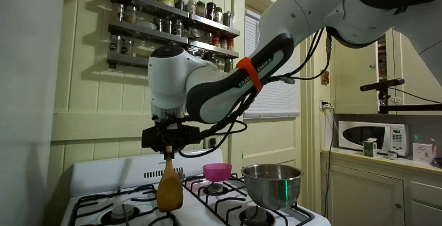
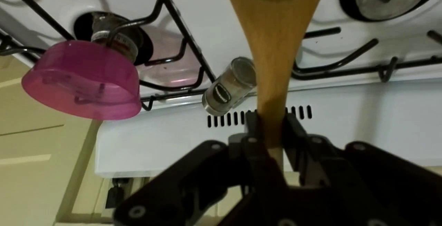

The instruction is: Pick up the wooden spatula, then move it around the inside of the bowl

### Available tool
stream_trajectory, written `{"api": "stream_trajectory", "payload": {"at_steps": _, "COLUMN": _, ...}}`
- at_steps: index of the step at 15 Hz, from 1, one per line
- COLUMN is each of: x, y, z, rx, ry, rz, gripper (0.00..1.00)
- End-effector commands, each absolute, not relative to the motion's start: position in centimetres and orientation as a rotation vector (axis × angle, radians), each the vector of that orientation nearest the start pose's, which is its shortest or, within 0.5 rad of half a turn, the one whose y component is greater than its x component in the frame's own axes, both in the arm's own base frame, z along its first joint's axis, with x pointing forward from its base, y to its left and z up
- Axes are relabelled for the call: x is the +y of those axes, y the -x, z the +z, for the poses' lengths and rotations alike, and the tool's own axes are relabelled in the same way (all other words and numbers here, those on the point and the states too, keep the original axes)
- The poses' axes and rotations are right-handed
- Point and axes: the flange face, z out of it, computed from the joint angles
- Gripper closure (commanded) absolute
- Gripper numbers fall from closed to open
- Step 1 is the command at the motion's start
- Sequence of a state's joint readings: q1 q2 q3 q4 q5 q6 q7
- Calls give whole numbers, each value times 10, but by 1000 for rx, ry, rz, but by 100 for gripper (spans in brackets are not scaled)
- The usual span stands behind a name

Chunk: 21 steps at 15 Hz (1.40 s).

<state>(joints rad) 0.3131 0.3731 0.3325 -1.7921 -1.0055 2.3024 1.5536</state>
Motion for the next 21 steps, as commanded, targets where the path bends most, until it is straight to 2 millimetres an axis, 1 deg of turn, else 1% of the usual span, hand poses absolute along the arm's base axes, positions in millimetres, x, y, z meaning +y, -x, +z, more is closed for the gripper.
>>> {"api": "stream_trajectory", "payload": {"at_steps": 1, "x": 358, "y": -540, "z": 382, "rx": 388, "ry": 3104, "rz": -915, "gripper": 95}}
{"api": "stream_trajectory", "payload": {"at_steps": 4, "x": 349, "y": -536, "z": 383, "rx": 334, "ry": 3139, "rz": -783, "gripper": 95}}
{"api": "stream_trajectory", "payload": {"at_steps": 7, "x": 342, "y": -535, "z": 378, "rx": 294, "ry": 3142, "rz": -705, "gripper": 95}}
{"api": "stream_trajectory", "payload": {"at_steps": 10, "x": 335, "y": -534, "z": 364, "rx": 269, "ry": 3152, "rz": -634, "gripper": 95}}
{"api": "stream_trajectory", "payload": {"at_steps": 15, "x": 324, "y": -531, "z": 334, "rx": 269, "ry": 3140, "rz": -513, "gripper": 95}}
{"api": "stream_trajectory", "payload": {"at_steps": 21, "x": 309, "y": -523, "z": 300, "rx": 262, "ry": 3146, "rz": -356, "gripper": 95}}
